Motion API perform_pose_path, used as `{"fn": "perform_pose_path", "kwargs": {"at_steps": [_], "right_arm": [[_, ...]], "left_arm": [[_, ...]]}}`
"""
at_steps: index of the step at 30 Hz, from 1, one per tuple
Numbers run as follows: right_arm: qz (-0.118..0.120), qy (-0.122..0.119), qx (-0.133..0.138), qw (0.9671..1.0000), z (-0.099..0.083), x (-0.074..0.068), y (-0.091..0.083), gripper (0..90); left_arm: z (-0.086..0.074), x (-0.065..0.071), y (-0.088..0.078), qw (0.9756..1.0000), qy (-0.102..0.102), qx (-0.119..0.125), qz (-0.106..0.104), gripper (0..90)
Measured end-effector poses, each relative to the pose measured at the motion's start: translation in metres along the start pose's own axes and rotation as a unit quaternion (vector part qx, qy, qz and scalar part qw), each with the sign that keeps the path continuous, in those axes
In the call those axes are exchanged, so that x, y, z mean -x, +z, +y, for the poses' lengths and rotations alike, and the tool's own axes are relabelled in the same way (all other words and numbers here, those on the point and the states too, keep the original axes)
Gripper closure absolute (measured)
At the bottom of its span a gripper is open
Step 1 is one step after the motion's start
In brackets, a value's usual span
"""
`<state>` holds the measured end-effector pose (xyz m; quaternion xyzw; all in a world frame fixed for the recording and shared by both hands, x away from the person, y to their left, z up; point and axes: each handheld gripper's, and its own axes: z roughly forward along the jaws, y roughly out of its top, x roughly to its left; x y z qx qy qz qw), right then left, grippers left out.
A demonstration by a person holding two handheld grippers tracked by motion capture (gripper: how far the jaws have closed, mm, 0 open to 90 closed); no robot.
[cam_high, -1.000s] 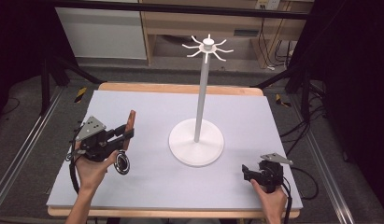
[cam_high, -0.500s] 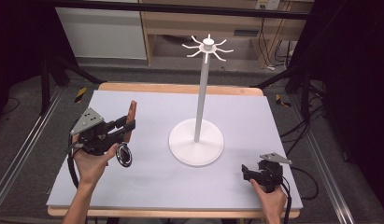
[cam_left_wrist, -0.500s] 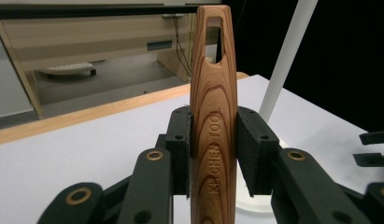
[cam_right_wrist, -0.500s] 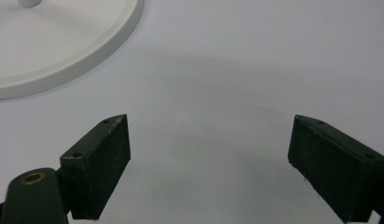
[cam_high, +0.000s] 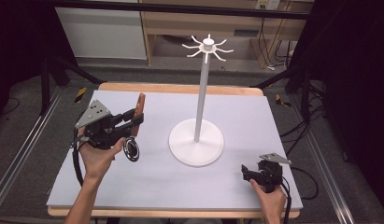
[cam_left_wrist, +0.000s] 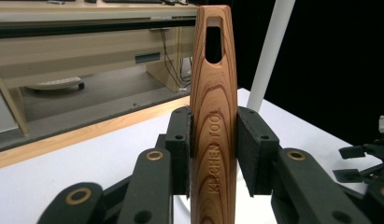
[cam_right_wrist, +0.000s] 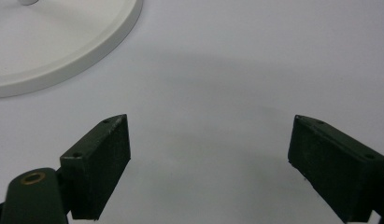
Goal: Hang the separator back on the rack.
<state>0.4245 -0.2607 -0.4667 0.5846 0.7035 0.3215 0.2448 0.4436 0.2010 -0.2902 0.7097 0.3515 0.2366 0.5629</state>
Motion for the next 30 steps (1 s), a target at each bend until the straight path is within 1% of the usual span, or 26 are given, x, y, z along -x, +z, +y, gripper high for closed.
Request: {"fn": "perform_pose_path", "kwargs": {"at_steps": [5, 7, 8, 9, 11, 15, 17, 18, 22, 24, 30], "right_arm": [[0.000, -0.002, 0.002, 1.0000, 0.000, 0.000, 0.000, 13.4], [0.000, 0.002, 0.001, 1.0000, 0.000, -0.001, 0.000, 13.4], [0.000, -0.004, 0.002, 1.0000, 0.000, 0.000, 0.000, 13.4], [0.001, 0.002, 0.001, 1.0000, 0.000, -0.001, 0.000, 13.4], [0.000, -0.002, 0.002, 1.0000, 0.000, 0.000, 0.000, 13.4], [0.000, 0.000, 0.001, 1.0000, 0.000, 0.000, 0.000, 13.4], [0.000, 0.000, 0.001, 1.0000, 0.000, 0.000, 0.000, 13.4], [0.000, 0.000, 0.001, 1.0000, 0.000, 0.000, 0.000, 13.4], [0.000, 0.001, 0.000, 1.0000, 0.000, 0.000, 0.000, 13.4], [-0.001, 0.000, 0.002, 1.0000, 0.000, 0.000, 0.000, 13.4], [0.000, 0.003, 0.004, 1.0000, 0.000, 0.000, 0.000, 13.4]], "left_arm": [[0.007, 0.004, 0.004, 1.0000, 0.002, 0.002, -0.006, 67.3], [0.012, 0.005, 0.005, 0.9999, 0.003, 0.005, -0.009, 67.3], [0.014, 0.006, 0.005, 0.9999, 0.003, 0.006, -0.010, 67.3], [0.015, 0.006, 0.006, 0.9999, 0.005, 0.006, -0.010, 67.3], [0.017, 0.006, 0.006, 0.9999, 0.005, 0.008, -0.009, 67.3], [0.026, 0.009, 0.008, 0.9998, 0.008, 0.011, -0.017, 67.3], [0.027, 0.009, 0.008, 0.9997, 0.009, 0.012, -0.018, 67.3], [0.032, 0.010, 0.009, 0.9997, 0.010, 0.014, -0.018, 67.3], [0.036, 0.011, 0.009, 0.9996, 0.012, 0.018, -0.020, 67.3], [0.042, 0.013, 0.010, 0.9994, 0.012, 0.023, -0.024, 67.3], [0.049, 0.016, 0.012, 0.9991, 0.014, 0.027, -0.031, 67.3]]}}
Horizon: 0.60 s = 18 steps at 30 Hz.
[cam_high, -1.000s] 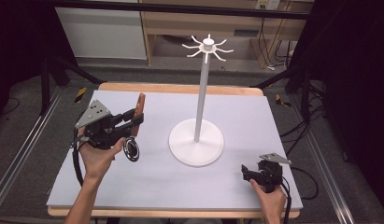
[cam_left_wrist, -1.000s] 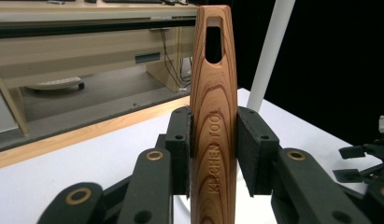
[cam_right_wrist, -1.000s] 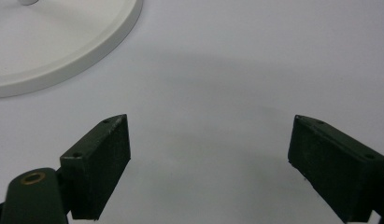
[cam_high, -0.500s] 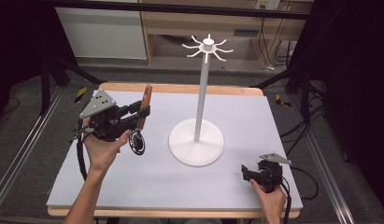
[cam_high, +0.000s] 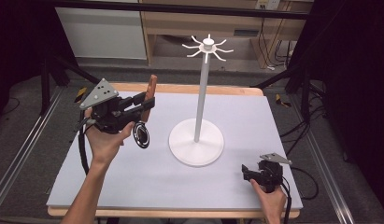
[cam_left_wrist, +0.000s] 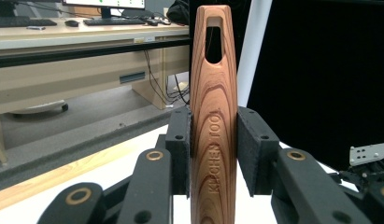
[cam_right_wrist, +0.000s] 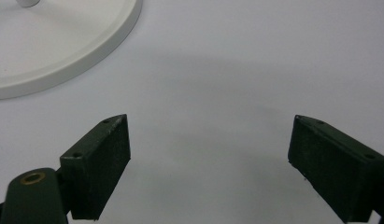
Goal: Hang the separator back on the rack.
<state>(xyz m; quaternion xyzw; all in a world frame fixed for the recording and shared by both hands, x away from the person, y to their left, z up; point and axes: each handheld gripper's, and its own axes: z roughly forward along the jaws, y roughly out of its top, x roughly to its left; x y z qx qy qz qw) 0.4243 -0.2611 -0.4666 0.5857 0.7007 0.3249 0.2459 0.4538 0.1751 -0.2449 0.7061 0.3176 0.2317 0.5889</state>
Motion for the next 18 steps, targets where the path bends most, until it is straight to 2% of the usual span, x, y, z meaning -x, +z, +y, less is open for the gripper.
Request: {"fn": "perform_pose_path", "kwargs": {"at_steps": [18], "right_arm": [[0.000, -0.001, 0.002, 1.0000, 0.000, 0.001, 0.000, 13.3]], "left_arm": [[0.025, 0.009, 0.009, 0.9997, 0.009, 0.018, -0.016, 67.3]]}}
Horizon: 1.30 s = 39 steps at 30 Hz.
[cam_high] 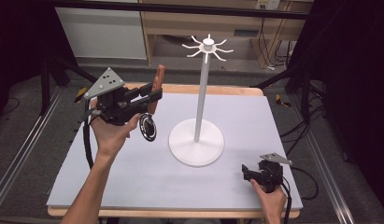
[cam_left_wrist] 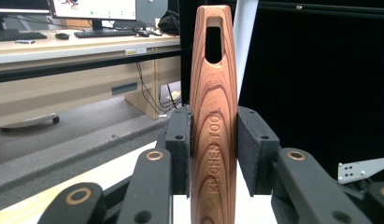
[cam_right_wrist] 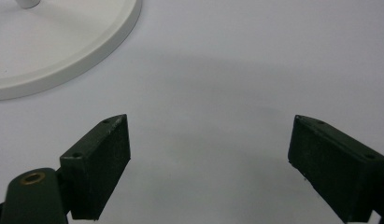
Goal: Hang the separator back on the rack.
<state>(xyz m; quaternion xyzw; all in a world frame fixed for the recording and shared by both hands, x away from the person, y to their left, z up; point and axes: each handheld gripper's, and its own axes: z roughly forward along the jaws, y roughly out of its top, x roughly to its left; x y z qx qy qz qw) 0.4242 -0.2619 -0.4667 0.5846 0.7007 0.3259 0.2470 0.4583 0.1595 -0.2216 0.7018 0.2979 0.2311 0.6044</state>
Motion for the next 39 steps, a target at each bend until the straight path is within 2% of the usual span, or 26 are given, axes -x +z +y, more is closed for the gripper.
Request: {"fn": "perform_pose_path", "kwargs": {"at_steps": [13, 22, 39], "right_arm": [[-0.001, -0.001, 0.002, 1.0000, 0.000, 0.001, 0.000, 13.3], [-0.001, 0.000, 0.000, 1.0000, 0.001, 0.001, 0.000, 13.3], [-0.001, 0.004, -0.001, 1.0000, 0.000, 0.002, 0.000, 13.3]], "left_arm": [[0.021, 0.009, 0.007, 0.9998, 0.014, 0.012, -0.008, 67.3], [0.033, 0.015, 0.016, 0.9996, 0.023, 0.010, -0.010, 67.3], [0.035, 0.019, 0.032, 0.9995, 0.026, 0.007, -0.014, 67.3]]}}
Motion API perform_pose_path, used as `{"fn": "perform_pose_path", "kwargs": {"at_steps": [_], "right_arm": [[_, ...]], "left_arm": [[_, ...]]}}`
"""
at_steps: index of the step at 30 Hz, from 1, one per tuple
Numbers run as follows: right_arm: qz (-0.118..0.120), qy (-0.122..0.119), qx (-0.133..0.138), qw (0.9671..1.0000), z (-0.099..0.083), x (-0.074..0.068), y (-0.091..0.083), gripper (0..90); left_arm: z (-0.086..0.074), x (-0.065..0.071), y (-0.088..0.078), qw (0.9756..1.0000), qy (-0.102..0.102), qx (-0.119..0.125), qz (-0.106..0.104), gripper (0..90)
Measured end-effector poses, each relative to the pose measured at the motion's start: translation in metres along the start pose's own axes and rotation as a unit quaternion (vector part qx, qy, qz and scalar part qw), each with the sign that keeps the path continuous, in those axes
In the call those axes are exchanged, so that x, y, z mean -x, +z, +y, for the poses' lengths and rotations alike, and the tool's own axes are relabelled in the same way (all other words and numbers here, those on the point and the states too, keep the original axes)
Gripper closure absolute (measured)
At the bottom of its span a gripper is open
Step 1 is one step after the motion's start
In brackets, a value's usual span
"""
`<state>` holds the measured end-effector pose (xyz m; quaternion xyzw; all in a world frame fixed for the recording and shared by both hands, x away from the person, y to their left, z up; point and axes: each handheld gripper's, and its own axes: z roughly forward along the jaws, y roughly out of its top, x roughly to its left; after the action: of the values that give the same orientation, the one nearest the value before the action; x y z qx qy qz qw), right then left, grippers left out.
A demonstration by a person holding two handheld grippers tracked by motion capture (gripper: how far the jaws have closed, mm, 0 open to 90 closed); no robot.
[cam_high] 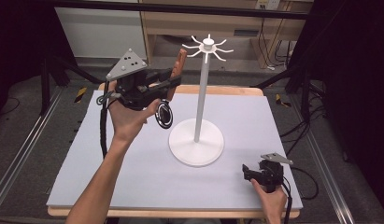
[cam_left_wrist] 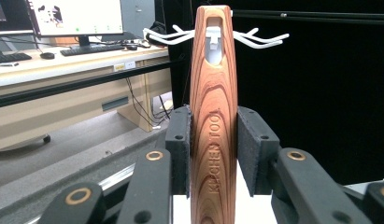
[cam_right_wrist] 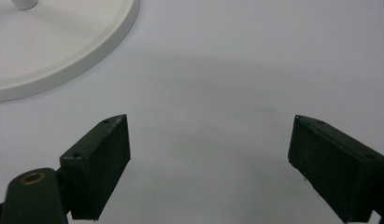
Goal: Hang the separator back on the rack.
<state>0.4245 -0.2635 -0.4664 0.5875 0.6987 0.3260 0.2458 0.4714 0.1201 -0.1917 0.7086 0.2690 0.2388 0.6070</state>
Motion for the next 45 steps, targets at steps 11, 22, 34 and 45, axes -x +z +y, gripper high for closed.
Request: {"fn": "perform_pose_path", "kwargs": {"at_steps": [11, 22, 34, 45], "right_arm": [[0.000, -0.001, 0.000, 1.0000, 0.000, 0.000, 0.000, 13.3], [0.001, 0.000, 0.001, 1.0000, 0.000, 0.000, 0.000, 13.3], [0.001, 0.001, 0.000, 1.0000, 0.000, 0.000, 0.000, 13.3], [0.002, -0.003, 0.001, 1.0000, 0.000, 0.000, 0.000, 13.3]], "left_arm": [[0.001, -0.001, 0.006, 1.0000, -0.005, -0.001, 0.001, 67.2], [0.004, 0.003, 0.013, 1.0000, 0.002, -0.006, 0.002, 67.2], [0.002, 0.003, 0.025, 0.9999, 0.002, -0.015, 0.004, 67.2], [-0.002, 0.003, 0.032, 0.9999, 0.001, -0.016, 0.000, 67.1]]}}
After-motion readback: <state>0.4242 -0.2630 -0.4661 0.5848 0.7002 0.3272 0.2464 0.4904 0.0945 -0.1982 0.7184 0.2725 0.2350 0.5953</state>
